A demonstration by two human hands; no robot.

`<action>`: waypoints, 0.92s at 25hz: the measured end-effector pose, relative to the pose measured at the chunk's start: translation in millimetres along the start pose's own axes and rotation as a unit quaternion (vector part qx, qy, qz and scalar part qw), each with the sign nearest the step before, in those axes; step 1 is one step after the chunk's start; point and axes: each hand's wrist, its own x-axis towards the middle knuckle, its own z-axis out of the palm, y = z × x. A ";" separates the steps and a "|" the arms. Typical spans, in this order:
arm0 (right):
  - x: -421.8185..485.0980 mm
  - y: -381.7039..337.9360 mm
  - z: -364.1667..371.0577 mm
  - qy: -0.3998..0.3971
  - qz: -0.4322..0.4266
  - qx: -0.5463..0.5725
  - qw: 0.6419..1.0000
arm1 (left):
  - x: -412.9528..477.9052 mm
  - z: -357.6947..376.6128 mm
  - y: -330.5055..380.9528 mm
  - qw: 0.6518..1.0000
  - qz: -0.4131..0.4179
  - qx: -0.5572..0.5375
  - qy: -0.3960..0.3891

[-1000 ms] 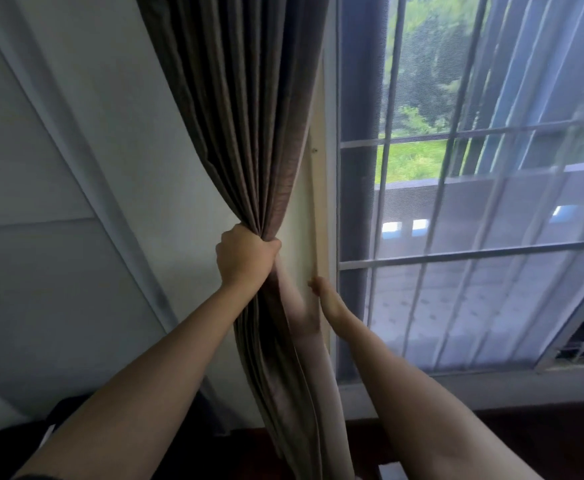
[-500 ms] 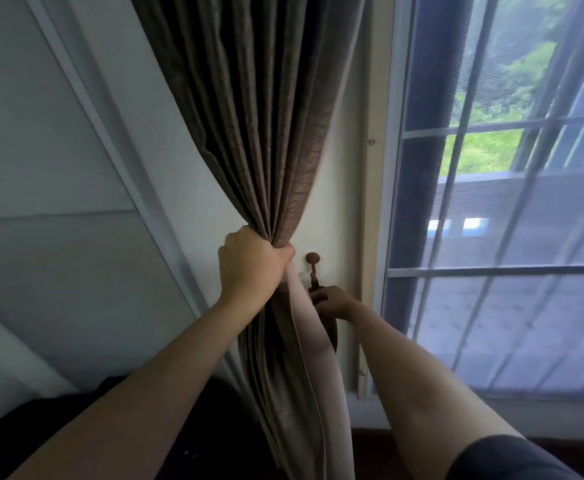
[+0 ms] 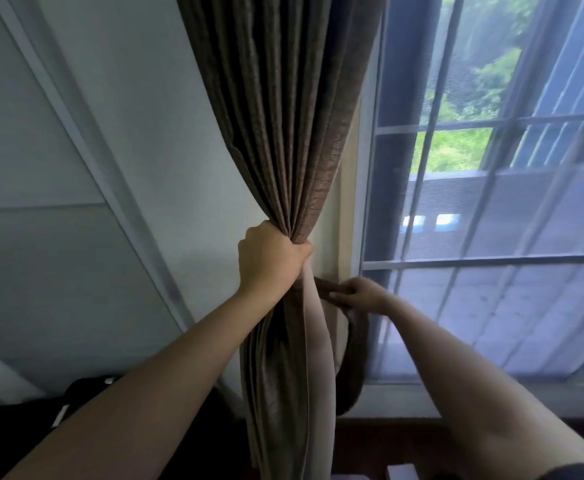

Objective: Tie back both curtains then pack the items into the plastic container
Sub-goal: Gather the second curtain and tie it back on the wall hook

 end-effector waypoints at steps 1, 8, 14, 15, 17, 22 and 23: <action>-6.2 3.2 -22.4 0.006 0.000 -0.039 0.999 | -0.4 8.2 5.2 1.000 0.002 -0.011 -0.015; -50.3 25.6 -112.6 0.093 -0.031 -0.173 0.980 | 2.1 75.5 52.0 0.999 0.016 -0.039 -0.027; -83.4 4.1 -94.2 0.198 -0.072 -0.152 0.966 | 45.2 111.4 64.0 0.998 -0.037 -0.051 -0.014; -90.7 0.4 -81.6 0.234 -0.050 -0.114 0.964 | 49.1 114.4 64.9 0.998 -0.041 -0.048 -0.012; -103.8 -6.8 -50.9 0.303 0.000 -0.021 0.953 | 52.1 118.5 70.8 0.998 -0.044 -0.037 -0.016; -111.4 -27.6 0.5 0.364 0.056 0.150 0.918 | 60.7 113.2 89.3 0.996 -0.023 0.033 -0.085; -111.5 -29.5 4.1 0.369 0.064 0.162 0.913 | 62.3 109.9 90.7 0.994 -0.018 0.056 -0.096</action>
